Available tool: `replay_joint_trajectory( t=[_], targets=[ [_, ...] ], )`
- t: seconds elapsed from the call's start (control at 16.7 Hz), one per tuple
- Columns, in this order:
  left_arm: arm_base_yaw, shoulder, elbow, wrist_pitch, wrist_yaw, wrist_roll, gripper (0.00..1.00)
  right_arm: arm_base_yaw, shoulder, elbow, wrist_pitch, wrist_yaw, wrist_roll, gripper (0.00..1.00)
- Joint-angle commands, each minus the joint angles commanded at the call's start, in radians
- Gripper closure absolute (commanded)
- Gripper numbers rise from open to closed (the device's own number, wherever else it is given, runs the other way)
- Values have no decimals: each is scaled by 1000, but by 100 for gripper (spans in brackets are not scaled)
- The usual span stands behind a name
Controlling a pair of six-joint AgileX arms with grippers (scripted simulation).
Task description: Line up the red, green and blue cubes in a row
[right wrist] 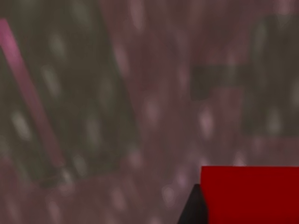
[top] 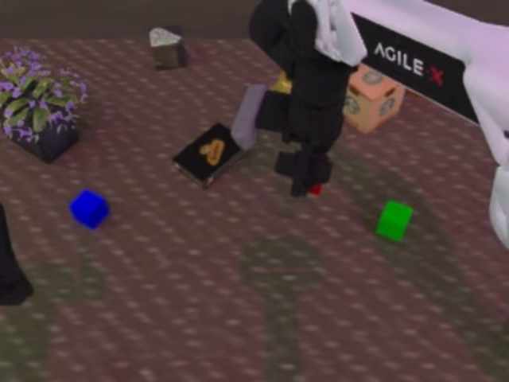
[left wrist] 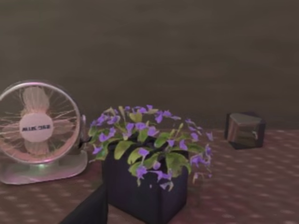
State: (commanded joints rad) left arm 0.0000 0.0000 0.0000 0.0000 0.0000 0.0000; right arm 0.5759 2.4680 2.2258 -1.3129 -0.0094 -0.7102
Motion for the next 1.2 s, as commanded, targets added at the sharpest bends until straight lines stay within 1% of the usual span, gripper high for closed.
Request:
replay_joint_trajectory(
  t=[0.18,0.42,0.54,0.66,0.96,1.2],
  targets=[
    [0,0,0,0,0,0,0,94,23,64,-41,-1,18,100],
    [0,0,0,0,0,0,0,255,55,159,-107,-3,39,100],
    [0,0,0,0,0,0,0,308,64,191,-128,-4,47,100],
    [0,0,0,0,0,0,0,324,67,200,-135,-4,50,100],
    [0,0,0,0,0,0,0,320,60,181,-116,-5,52,100],
    [0,0,0,0,0,0,0,320,59,30,32,-5,56,100]
  ],
)
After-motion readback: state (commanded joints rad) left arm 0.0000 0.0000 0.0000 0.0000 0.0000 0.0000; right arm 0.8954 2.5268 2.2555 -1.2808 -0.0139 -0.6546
